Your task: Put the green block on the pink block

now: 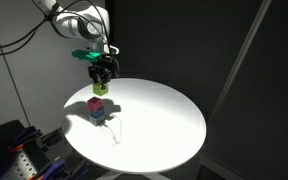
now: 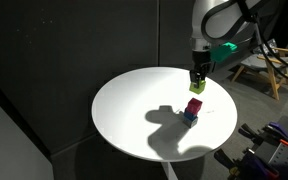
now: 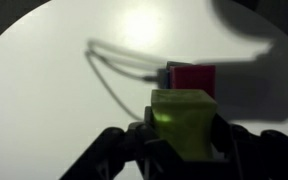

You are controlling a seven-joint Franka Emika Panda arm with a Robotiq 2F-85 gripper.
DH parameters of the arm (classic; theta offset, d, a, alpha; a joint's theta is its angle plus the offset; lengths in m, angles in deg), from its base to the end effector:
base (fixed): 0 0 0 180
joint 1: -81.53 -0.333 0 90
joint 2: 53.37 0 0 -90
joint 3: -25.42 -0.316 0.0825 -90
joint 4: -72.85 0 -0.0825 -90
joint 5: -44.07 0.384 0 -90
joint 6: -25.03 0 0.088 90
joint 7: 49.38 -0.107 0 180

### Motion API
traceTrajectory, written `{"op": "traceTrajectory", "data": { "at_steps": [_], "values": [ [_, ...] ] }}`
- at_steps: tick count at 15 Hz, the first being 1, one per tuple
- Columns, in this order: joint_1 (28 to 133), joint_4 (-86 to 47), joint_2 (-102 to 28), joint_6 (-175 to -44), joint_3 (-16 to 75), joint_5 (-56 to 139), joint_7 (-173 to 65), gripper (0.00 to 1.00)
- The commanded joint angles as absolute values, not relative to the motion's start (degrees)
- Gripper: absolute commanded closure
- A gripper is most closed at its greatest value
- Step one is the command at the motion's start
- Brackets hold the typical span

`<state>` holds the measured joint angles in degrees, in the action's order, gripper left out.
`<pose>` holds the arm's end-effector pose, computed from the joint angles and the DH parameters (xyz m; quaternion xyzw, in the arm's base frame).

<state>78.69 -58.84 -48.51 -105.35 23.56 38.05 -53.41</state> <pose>0.5075 0.0392 0.3031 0.9970 0.0420 -0.0507 0.0407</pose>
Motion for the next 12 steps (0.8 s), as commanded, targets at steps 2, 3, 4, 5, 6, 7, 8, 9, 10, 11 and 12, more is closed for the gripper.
{"op": "traceTrajectory", "data": {
  "at_steps": [2,3,4,5,6,7,8,9,10,11,12],
  "values": [
    [78.10,-59.39,-49.06,-104.66,22.93,37.29,-53.01,0.72],
    [78.00,-59.39,-48.87,-104.68,22.78,37.28,-53.01,0.72],
    [77.91,-59.40,-48.75,-104.71,22.65,37.28,-53.00,0.72],
    [77.84,-59.38,-48.55,-104.76,22.54,37.22,-53.10,0.72],
    [77.75,-59.35,-48.35,-104.79,22.45,37.21,-53.12,0.72],
    [77.66,-59.33,-48.15,-104.83,22.37,37.16,-53.16,0.72],
    [77.59,-59.26,-47.83,-104.86,22.31,37.10,-53.21,0.72],
    [77.51,-59.24,-47.54,-104.95,22.29,37.08,-53.23,0.72],
    [77.46,-59.21,-47.23,-105.08,22.26,37.11,-53.20,0.72],
    [77.44,-59.16,-46.93,-105.13,22.22,37.11,-53.20,0.72],
    [77.42,-59.11,-46.63,-105.17,22.18,37.17,-53.15,0.72]
  ]
}}
